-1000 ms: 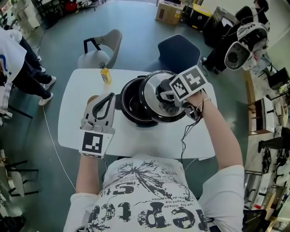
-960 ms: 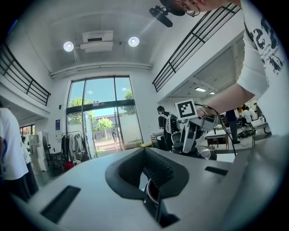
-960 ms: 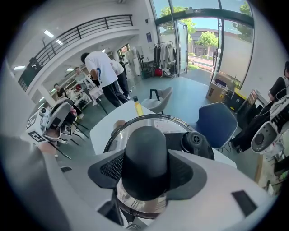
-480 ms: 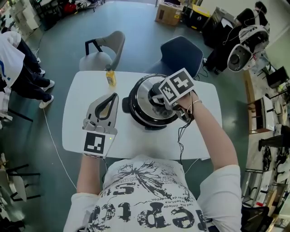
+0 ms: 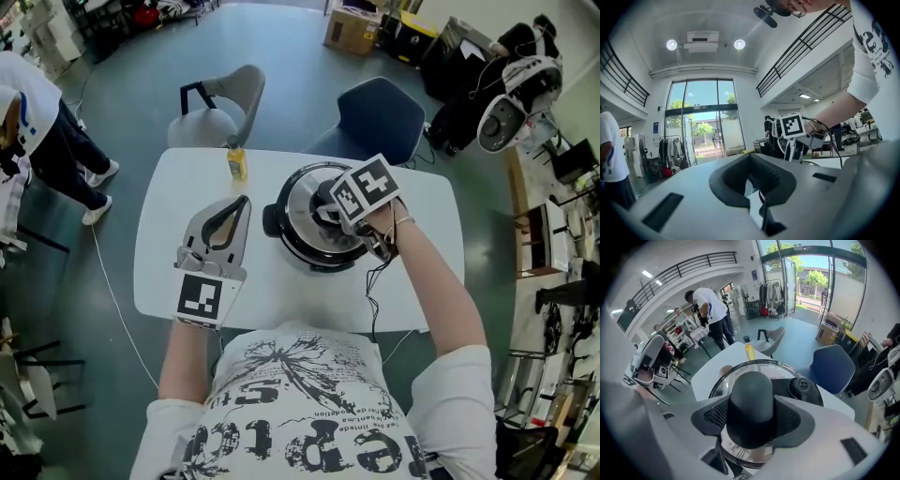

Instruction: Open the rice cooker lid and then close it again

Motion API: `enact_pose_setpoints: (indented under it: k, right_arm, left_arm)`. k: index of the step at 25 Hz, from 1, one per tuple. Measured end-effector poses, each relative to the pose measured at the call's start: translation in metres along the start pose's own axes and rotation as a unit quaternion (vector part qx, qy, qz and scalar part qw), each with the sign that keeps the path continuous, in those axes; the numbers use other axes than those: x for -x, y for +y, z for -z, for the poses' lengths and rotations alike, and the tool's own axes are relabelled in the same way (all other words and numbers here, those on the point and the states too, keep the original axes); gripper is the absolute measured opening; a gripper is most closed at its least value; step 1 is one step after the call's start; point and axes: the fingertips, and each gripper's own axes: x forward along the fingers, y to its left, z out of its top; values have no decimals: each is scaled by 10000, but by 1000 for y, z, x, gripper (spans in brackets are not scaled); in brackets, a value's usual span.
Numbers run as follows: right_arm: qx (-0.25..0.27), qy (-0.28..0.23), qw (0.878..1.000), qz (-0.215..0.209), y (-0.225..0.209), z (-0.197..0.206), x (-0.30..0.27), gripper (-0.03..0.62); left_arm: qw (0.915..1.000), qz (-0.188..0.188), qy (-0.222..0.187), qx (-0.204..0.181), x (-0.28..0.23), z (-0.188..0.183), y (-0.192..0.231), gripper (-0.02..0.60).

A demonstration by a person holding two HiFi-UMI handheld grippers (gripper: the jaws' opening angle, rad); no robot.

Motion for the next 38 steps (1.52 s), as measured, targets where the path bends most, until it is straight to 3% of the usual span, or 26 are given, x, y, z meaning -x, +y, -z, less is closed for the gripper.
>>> enact_pose_setpoints:
  k: [6, 11, 17, 19, 22, 25, 27, 29, 33, 36, 38]
  right_arm:
    - [-83, 44, 9999, 104, -6, 10, -7, 298]
    - [-108, -60, 9999, 105, -1, 7, -7, 299]
    - [7, -350, 9994, 75, -6, 9, -7, 310]
    - [27, -412, 9991, -27, 1, 8, -7, 347]
    - [-113, -590, 9978, -282, 12, 4, -9, 465]
    - [-181, -762, 9969, -30, 5, 3, -11, 540]
    - [-21, -797, 9965, 242, -2, 6, -8, 540]
    - [26, -869, 9959, 238, -4, 9, -2, 538]
    - [88, -1235, 9916, 387, -9, 7, 19, 487]
    - [241, -1846, 9808, 575, -13, 2, 43, 407]
    - [344, -2421, 9668, 745, -14, -2, 64, 352]
  left_arm:
    - [9987, 168, 466, -106, 2, 11, -7, 12]
    - [9999, 75, 117, 52, 1, 6, -2, 12]
    - [9994, 154, 298, 5, -6, 11, -11, 12]
    - [9997, 146, 182, 27, -6, 7, -12, 12]
    - [9989, 210, 427, -44, -5, 12, -15, 12]
    - [9991, 203, 382, -47, -6, 13, -20, 12]
    - [9996, 158, 243, 0, -7, 11, -23, 12]
    - [9998, 97, 133, 63, -9, 9, -24, 12]
    - [9990, 115, 441, -9, -10, 13, -30, 12]
    - [9994, 124, 323, -59, -16, 5, -38, 12]
    - [9992, 140, 356, -79, -18, 1, -42, 12]
